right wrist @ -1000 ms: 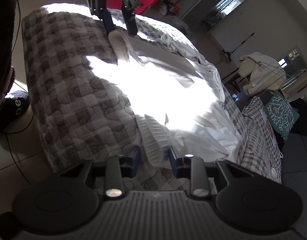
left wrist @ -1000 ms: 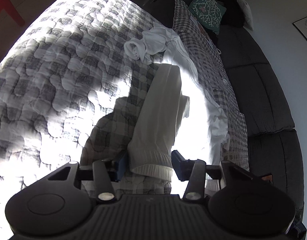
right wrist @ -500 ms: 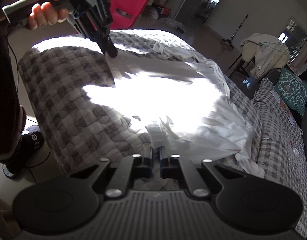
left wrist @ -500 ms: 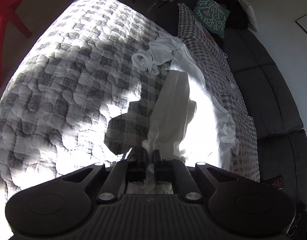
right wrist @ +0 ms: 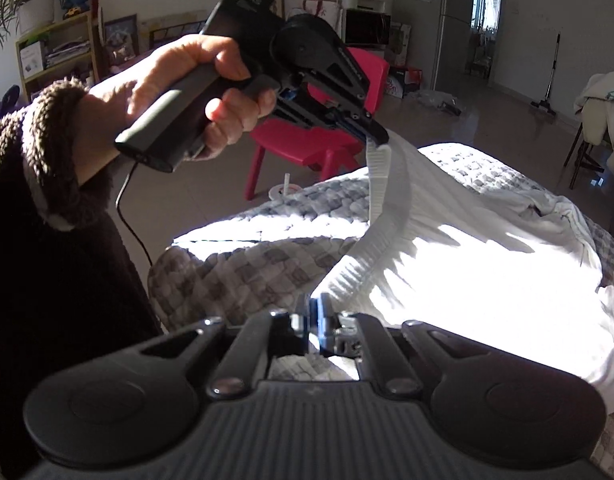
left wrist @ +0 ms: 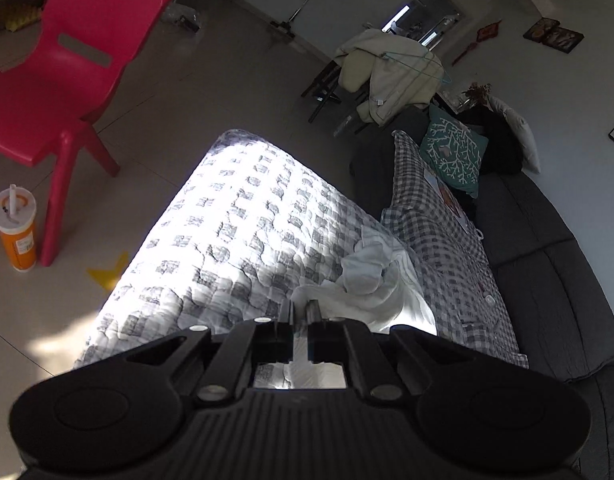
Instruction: Fold clothes
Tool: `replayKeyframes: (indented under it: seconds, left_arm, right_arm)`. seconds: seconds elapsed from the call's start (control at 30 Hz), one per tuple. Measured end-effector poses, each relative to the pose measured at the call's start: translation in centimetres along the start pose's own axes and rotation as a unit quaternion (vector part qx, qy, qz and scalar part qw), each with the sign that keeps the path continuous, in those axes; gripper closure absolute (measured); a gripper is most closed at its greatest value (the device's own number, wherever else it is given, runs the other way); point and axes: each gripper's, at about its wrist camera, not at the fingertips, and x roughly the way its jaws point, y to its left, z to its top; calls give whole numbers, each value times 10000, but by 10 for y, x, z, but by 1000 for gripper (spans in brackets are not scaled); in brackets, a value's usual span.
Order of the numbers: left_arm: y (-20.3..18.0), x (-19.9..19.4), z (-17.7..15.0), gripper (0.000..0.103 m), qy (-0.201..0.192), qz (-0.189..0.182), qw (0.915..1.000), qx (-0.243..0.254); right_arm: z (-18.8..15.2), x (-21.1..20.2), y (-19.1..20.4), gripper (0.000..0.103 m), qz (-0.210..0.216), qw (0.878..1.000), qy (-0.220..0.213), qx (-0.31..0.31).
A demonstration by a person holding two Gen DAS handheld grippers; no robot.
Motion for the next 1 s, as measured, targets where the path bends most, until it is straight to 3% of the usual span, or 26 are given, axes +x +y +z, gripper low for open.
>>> replayKeyframes:
  seconds: [0.17, 0.4, 0.57, 0.63, 0.7, 0.77, 0.83, 1.0]
  left_arm:
    - [19, -4, 20, 99, -375, 389, 9985, -124]
    - [36, 4, 41, 99, -600, 636, 9961, -99]
    - [40, 29, 44, 99, -461, 978, 9941, 29]
    - [42, 42, 41, 97, -341, 1174, 9925, 89]
    - [44, 52, 39, 90, -202, 1330, 9908, 175]
    - [42, 56, 37, 62, -58, 1485, 9884, 306]
    - [37, 55, 33, 48, -74, 1524, 9872, 458]
    - [16, 47, 20, 42, -126, 1456, 9839, 1027]
  right_arm:
    - [24, 45, 18, 101, 307, 9994, -100, 134]
    - [51, 100, 26, 103, 709, 9949, -205, 685]
    - [57, 125, 36, 102, 701, 9945, -90, 773]
    - [56, 127, 35, 92, 599, 9951, -25, 788]
    - [56, 122, 29, 86, 423, 9956, -18, 832]
    - [56, 110, 16, 75, 239, 9946, -79, 1003]
    - [55, 98, 2, 69, 40, 9928, -150, 1190]
    - [49, 65, -49, 56, -766, 9793, -308, 1848]
